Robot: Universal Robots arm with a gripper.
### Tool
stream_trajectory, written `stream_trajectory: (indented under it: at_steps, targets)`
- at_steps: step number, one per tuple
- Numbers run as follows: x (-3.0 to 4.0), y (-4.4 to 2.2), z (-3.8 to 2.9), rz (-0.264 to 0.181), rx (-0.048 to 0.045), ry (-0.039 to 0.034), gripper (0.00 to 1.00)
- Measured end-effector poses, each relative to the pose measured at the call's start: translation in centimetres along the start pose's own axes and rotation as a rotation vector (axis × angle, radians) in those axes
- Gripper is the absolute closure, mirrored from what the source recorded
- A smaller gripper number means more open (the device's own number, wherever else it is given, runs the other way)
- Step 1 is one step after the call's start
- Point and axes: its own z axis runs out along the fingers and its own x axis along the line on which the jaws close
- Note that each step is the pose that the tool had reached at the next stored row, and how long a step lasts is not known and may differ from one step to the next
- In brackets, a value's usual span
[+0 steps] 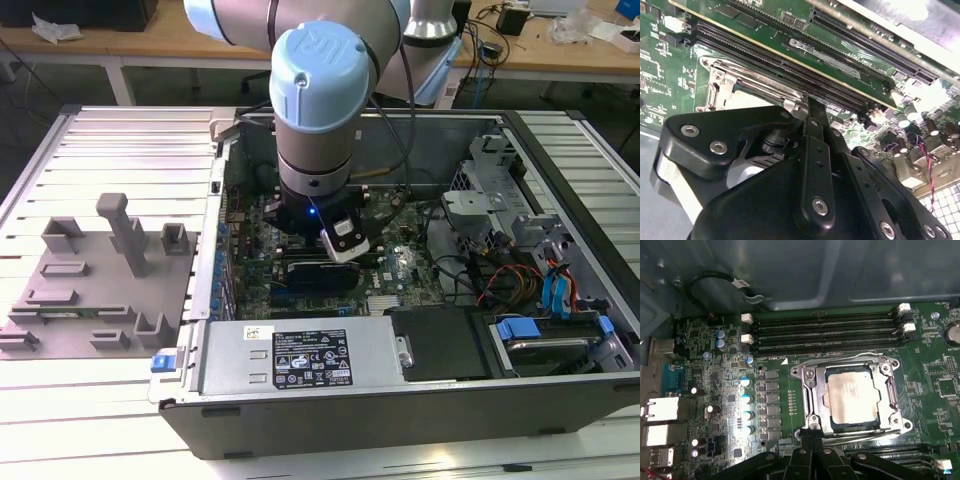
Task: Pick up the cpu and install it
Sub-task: 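Install the second cpu locking lever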
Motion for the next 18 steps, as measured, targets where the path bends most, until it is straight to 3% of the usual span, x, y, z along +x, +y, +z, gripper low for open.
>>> stream_trajectory:
  at_steps: [6, 18]
  targets:
    - [0.07, -0.08, 0.25, 0.0, -0.0101, 0.0007, 0.89]
    - [0.57, 0.18, 0.53, 0.0, -0.0105, 0.001, 0.89]
